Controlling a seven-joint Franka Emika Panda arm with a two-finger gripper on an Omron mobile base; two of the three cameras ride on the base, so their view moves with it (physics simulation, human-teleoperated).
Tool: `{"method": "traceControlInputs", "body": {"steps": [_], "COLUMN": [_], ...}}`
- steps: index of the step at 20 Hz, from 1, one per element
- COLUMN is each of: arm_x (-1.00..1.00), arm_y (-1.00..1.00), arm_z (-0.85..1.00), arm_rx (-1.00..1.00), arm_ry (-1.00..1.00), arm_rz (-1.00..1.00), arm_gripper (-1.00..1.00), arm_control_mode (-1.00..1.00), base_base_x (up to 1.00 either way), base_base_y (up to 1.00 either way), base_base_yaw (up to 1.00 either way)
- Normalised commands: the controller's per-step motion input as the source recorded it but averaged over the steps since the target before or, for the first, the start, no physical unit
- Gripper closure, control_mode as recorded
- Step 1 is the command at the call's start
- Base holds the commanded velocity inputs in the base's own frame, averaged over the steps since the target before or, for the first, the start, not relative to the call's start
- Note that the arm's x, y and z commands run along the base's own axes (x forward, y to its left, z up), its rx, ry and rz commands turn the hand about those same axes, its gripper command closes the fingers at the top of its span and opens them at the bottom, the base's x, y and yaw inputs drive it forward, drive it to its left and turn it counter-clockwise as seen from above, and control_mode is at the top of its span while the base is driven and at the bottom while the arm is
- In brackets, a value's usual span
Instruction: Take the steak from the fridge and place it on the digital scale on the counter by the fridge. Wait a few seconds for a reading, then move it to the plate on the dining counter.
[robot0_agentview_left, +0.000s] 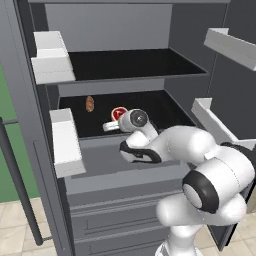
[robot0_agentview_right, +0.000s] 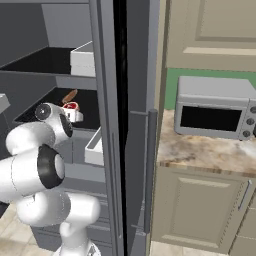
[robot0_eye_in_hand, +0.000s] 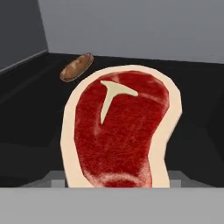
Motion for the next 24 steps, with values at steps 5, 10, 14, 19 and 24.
{"method": "traceControlInputs", "body": {"steps": [5, 10, 14, 19, 24], "arm_x": [-1.0, -1.0, -1.0, -1.0, -1.0], "arm_y": [-0.16, -0.16, -0.15, -0.06, 0.0], "arm_z": [0.99, 1.0, 1.0, 0.89, 0.69], "arm_rx": [0.18, 0.19, 0.16, 0.07, 0.02], "arm_ry": [-0.04, 0.0, 0.0, 0.03, 0.14], "arm_rz": [0.0, 0.0, 0.0, 0.0, -0.01], "arm_gripper": [1.0, 1.0, 1.0, 1.0, 1.0], "arm_control_mode": [-1.0, -1.0, -1.0, -1.0, -1.0], "base_base_x": [0.0, 0.0, 0.0, 0.0, 0.0], "base_base_y": [0.0, 0.0, 0.0, 0.0, 0.0], "base_base_yaw": [0.0, 0.0, 0.0, 0.0, 0.0]}}
